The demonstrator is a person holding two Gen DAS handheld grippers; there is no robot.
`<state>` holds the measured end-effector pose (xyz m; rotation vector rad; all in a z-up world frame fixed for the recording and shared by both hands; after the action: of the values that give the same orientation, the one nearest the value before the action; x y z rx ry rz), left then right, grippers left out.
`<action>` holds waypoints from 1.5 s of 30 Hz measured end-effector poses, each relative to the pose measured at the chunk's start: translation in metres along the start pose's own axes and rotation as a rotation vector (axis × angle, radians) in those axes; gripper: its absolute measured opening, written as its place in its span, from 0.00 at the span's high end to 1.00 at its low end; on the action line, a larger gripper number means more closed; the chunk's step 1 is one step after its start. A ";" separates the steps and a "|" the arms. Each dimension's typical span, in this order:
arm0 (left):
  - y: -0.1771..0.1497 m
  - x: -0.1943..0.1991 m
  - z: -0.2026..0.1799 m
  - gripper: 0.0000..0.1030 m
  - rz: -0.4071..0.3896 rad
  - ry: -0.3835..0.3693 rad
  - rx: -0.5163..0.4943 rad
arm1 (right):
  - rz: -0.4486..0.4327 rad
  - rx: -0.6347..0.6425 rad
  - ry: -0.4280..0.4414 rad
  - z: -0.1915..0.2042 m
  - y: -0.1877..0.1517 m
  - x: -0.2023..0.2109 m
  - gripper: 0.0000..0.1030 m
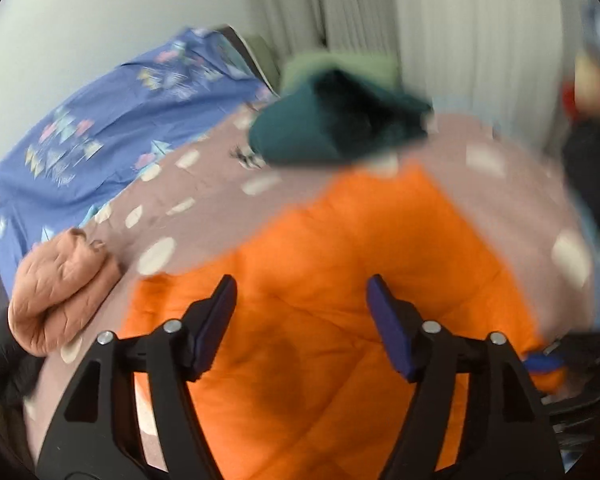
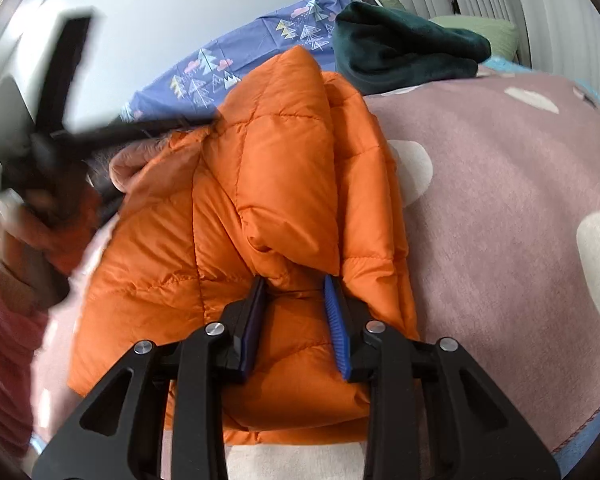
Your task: Fold large clothes
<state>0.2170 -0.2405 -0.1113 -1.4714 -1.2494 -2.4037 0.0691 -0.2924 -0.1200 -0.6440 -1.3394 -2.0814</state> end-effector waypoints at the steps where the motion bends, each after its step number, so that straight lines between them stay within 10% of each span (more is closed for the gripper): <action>1: -0.008 -0.015 -0.005 0.31 0.024 0.016 -0.013 | -0.007 -0.036 0.025 -0.003 0.001 0.009 0.69; 7: -0.018 -0.031 -0.008 0.32 0.025 -0.030 0.023 | -0.133 -0.100 0.001 -0.027 0.014 0.075 0.31; 11: -0.017 -0.031 -0.009 0.32 0.021 -0.025 0.025 | -0.014 -0.170 0.094 -0.032 0.008 0.054 0.12; 16: -0.021 -0.025 -0.009 0.32 0.009 -0.038 0.037 | 0.146 -0.255 0.203 -0.017 -0.009 0.011 0.11; 21: -0.021 -0.025 -0.009 0.32 0.007 -0.042 0.040 | 0.144 -0.241 0.163 -0.012 0.006 -0.008 0.12; 28: -0.018 -0.026 -0.009 0.32 0.004 -0.040 0.039 | 0.134 -0.232 0.110 -0.018 0.005 -0.015 0.44; 36: -0.017 -0.021 -0.008 0.31 -0.022 -0.028 0.059 | 0.110 -0.202 0.070 -0.018 -0.004 -0.010 0.45; 45: -0.045 0.047 0.050 0.19 -0.141 -0.096 0.387 | 0.074 -0.189 0.067 -0.014 -0.009 -0.009 0.46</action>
<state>0.2076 -0.1613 -0.0915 -1.4328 -1.7716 -2.0246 0.0679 -0.3006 -0.1369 -0.6860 -1.0747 -2.1660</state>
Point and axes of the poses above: each gripper's, at about its wrist camera, not at the fingertips, and x roughly against the way its jaws point, z to its left, y to its top, the point moved 10 cm from there along -x, roughly the way its jaws point, and after that the axes turned 5 degrees about z, right-handed, at the moved point
